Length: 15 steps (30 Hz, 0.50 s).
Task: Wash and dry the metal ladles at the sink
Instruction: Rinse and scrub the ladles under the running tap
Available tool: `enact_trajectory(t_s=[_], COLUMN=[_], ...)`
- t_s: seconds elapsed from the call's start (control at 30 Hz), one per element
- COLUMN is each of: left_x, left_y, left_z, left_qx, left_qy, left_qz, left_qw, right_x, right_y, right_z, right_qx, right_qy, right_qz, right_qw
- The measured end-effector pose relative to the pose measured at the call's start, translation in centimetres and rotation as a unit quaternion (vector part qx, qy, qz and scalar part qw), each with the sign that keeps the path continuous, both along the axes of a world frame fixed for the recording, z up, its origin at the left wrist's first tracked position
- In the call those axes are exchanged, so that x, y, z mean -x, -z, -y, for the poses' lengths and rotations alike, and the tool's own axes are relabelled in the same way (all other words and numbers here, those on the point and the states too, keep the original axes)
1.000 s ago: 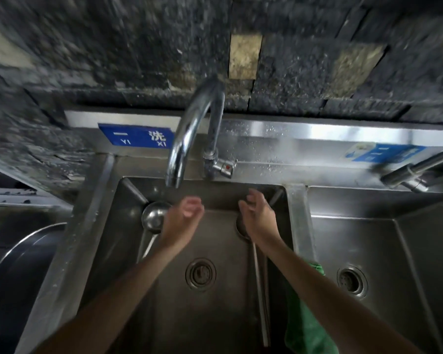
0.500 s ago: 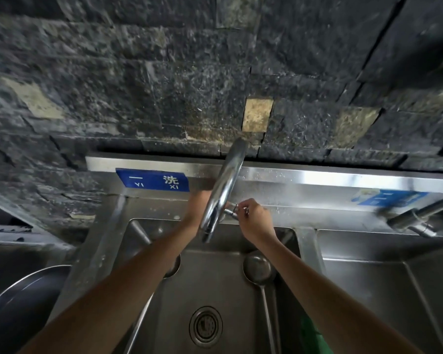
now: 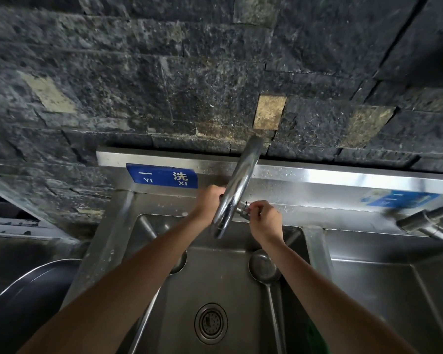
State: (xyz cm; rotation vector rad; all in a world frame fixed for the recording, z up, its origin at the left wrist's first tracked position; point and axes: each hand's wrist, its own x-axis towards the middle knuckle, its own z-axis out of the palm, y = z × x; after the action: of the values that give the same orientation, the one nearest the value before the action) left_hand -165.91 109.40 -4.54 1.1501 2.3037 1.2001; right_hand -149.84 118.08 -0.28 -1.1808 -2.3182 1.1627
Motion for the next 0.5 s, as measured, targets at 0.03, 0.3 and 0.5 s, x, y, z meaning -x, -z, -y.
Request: enact_trajectory(t_s=[0.03,0.3,0.5], left_x=[0.0,-1.6,-1.7], left_y=[-0.1,-2.4,-1.8], left_z=[0.0,0.8,0.8], left_qx=[0.0,-0.009,0.002], left_qy=[0.001,-0.021,-0.018], left_qz=[-0.001,-0.027,0.016], left_qw=[1.0,0.999,1.0], right_x=[0.0,0.0,0.0], right_y=[-0.1,0.0,0.3], right_z=[0.0,-0.1,-0.2], right_qx=[0.0,-0.002,-0.004], right_qy=[0.003,0.017,0.02], right_qz=[-0.002,-0.015,-0.012], right_qw=[1.0,1.0,1.0])
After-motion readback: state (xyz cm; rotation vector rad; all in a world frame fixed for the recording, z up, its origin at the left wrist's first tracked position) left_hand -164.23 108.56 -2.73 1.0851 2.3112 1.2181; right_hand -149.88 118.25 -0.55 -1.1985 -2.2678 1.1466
